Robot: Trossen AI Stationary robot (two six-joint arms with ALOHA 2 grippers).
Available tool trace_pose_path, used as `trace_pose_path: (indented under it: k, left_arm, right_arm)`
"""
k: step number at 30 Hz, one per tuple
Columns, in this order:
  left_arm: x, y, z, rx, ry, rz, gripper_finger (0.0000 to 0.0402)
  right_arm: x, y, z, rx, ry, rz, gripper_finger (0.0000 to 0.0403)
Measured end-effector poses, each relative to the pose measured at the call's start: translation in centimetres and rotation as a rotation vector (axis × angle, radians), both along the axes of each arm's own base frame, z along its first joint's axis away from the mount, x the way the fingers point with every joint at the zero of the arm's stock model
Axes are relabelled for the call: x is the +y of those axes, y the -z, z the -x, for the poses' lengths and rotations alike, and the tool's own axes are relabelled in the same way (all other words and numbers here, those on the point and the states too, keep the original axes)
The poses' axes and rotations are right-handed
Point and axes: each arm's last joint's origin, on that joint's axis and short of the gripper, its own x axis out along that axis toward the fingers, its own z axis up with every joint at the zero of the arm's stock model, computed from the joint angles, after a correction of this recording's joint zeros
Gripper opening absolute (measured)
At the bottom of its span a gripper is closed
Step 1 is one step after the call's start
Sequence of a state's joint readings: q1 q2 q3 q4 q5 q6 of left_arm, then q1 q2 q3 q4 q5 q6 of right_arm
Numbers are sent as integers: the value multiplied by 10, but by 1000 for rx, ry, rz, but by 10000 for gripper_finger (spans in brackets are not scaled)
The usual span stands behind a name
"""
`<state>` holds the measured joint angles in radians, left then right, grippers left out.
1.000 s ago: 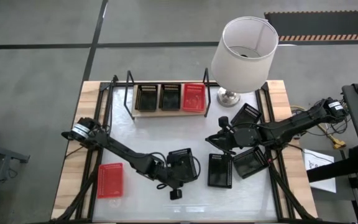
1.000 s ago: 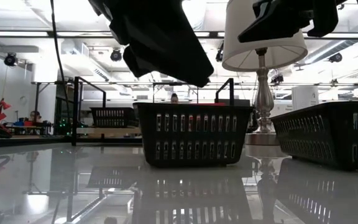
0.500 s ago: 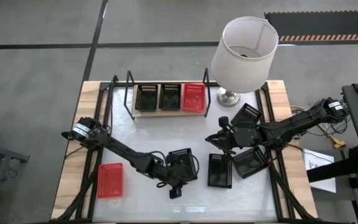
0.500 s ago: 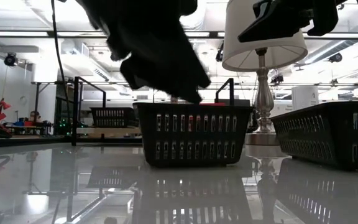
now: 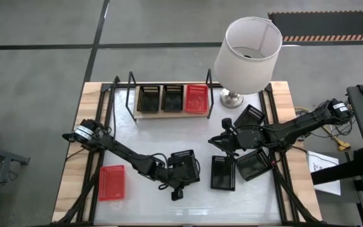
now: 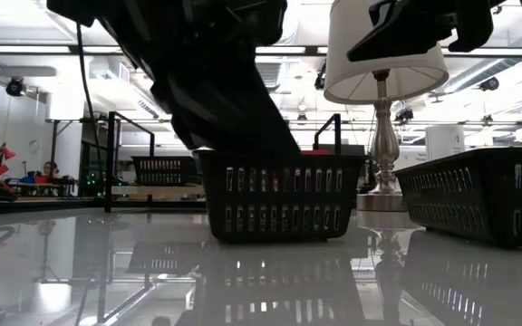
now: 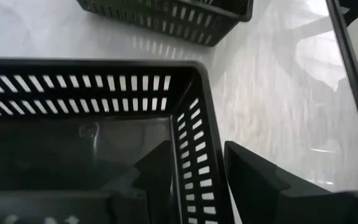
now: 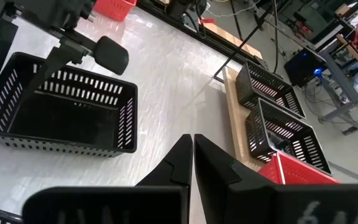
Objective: Stack baskets on shelf by color
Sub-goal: Stack the black bin on the right black bin on the shelf
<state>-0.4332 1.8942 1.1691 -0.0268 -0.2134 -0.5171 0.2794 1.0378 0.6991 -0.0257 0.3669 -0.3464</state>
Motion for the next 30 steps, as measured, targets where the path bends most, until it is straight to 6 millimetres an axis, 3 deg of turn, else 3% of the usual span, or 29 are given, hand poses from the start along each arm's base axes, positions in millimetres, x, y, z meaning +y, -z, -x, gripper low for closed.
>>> trace_pose_path:
  k: [13, 21, 26, 30]
  left_arm:
    - [9, 4, 5, 94, -20, -62, 122]
    - [10, 0, 6, 80, 35, -124, 11]
    - [11, -16, 8, 46, 138, -236, 3]
    - [17, -41, 16, -2, 218, -354, 1]
  right_arm:
    - [0, 0, 0, 0, 3, -6, 9]
    - [0, 0, 0, 0, 3, -5, 9]
    - [0, 1, 1, 13, 3, -2, 9]
    - [0, 2, 1, 22, 3, 1, 9]
